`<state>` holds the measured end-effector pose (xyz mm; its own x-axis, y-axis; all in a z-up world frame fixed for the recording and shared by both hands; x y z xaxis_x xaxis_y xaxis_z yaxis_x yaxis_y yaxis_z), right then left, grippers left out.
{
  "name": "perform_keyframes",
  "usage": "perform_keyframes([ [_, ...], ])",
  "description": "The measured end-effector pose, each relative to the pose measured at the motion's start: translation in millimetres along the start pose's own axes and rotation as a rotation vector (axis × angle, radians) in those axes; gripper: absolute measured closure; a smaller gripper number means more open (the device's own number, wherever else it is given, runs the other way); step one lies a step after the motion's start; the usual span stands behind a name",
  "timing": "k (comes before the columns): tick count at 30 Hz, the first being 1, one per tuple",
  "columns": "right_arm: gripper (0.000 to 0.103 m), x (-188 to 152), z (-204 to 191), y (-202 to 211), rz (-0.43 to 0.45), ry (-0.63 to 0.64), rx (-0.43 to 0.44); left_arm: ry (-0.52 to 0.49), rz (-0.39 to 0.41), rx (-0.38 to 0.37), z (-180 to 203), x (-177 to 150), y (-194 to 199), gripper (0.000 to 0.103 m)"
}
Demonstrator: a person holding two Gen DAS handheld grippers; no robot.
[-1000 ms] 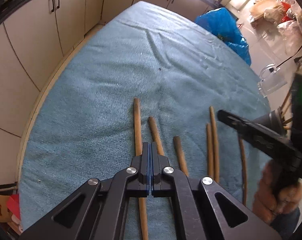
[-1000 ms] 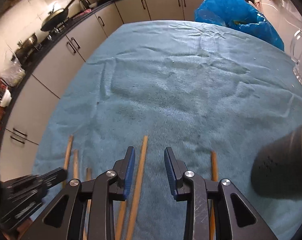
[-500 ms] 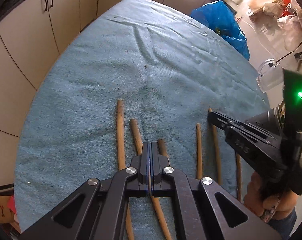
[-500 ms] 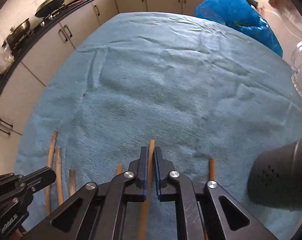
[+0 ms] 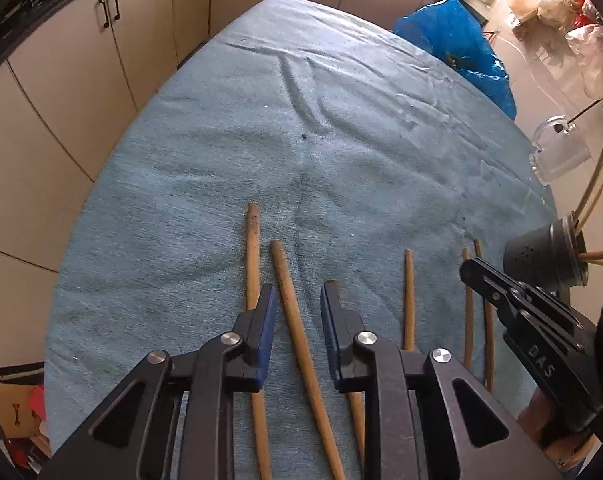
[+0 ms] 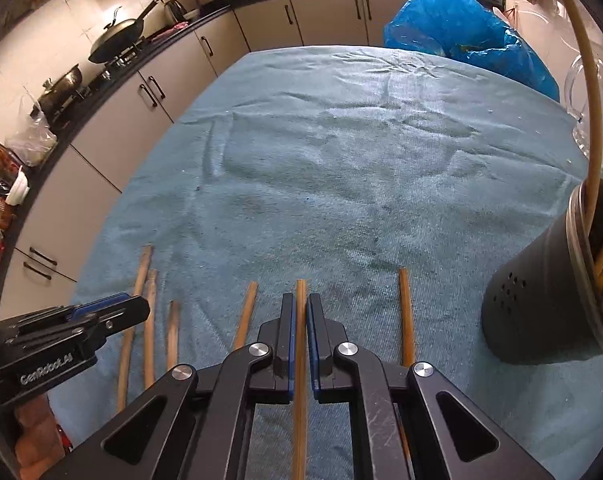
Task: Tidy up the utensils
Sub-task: 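Lift the held chopsticks in both tools and carry them toward the black cup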
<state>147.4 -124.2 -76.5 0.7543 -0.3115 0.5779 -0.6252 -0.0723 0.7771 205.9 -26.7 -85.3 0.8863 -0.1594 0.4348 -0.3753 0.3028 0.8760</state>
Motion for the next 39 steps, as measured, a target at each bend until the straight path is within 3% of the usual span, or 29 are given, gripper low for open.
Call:
perform_keyframes([
  [6, 0.097, -3, 1, 2, 0.003, -0.013, 0.017, 0.004, -0.026, 0.026, 1, 2, -15, 0.082],
  [12, 0.097, -7, -3, 14, 0.028, -0.007, 0.029, -0.009, 0.011, 0.089, 7, 11, -23, 0.095],
  [15, 0.097, -7, -5, 22, 0.046, -0.005, 0.038, 0.001, 0.022, 0.065, 7, 8, -21, 0.096],
  [18, 0.097, -8, -9, 33, 0.070, 0.001, 0.054, 0.010, 0.079, 0.031, 4, 4, 0, 0.096],
  [22, 0.097, -8, -16, 56, 0.125, 0.013, 0.090, 0.005, 0.221, -0.015, 11, 5, 53, 0.096],
  [29, 0.097, -9, -40, 130, 0.357, 0.092, 0.114, -0.031, 0.454, -0.030, 25, -7, 134, 0.096],
  [35, 0.097, -22, -44, 184, 0.546, 0.113, 0.126, -0.047, 0.561, -0.051, 29, -18, 174, 0.096],
  [39, 0.097, -29, -44, 199, 0.597, 0.117, 0.121, -0.051, 0.578, -0.052, 32, -21, 185, 0.096],
])
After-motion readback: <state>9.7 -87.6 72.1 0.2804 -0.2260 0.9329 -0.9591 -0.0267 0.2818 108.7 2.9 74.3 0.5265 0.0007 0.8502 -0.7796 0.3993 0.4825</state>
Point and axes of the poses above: each gripper's, at about its wrist camera, not at the fingertips, and y roughly against the way its jaws point, z to its right, x to its top, the point moved 4 cm from there along -y, roughly the way its jaws point, and after that the axes turned 8 degrees about z, right-handed, at the moved point
